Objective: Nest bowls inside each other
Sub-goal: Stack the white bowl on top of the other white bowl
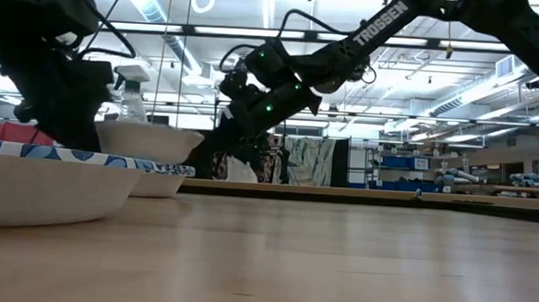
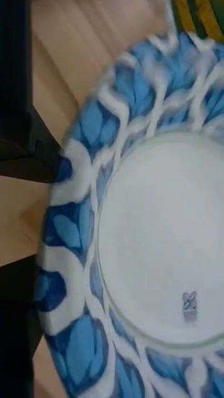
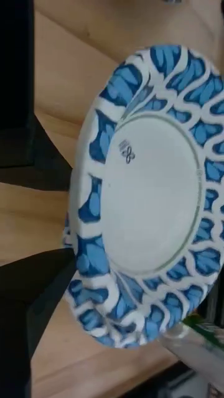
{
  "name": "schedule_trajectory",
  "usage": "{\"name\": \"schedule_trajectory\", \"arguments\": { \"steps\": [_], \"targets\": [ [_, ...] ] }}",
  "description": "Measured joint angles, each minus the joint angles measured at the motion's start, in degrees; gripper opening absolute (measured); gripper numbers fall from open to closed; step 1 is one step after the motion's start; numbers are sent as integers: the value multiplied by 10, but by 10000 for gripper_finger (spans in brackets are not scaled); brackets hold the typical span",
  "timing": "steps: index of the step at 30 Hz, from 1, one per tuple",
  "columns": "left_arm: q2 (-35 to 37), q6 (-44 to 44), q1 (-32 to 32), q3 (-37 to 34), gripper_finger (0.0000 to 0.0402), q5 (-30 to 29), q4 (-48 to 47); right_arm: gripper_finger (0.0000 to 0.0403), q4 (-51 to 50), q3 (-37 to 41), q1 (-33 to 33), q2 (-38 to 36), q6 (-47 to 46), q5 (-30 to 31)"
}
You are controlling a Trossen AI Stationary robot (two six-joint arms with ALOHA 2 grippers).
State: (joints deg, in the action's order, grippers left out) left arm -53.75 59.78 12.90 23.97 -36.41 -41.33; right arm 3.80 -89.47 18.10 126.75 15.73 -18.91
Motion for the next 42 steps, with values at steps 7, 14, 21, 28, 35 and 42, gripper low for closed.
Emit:
{"name": "schedule_trajectory", "arguments": {
  "steps": [7, 14, 21, 28, 35, 42],
  "targets": [
    [2, 6, -4, 29, 180, -34, -96, 168, 0, 0, 3, -2, 10, 26],
    [1, 22, -24, 30, 180, -27, -103, 168, 1, 0, 4, -2, 23, 75],
    [1, -12, -9, 69, 180, -24, -129, 168, -26, 1, -1, -3, 40, 129],
    [1, -91, 2, 126, 180, -15, -148, 168, -133, 1, -9, -40, 48, 118],
    [1, -127, -8, 135, 180, -7, -158, 168, -95, 11, -34, -31, 23, 25],
    [1, -167, -2, 135, 180, -2, -118, 168, 11, 60, -77, -30, 7, 17]
  ]
}}
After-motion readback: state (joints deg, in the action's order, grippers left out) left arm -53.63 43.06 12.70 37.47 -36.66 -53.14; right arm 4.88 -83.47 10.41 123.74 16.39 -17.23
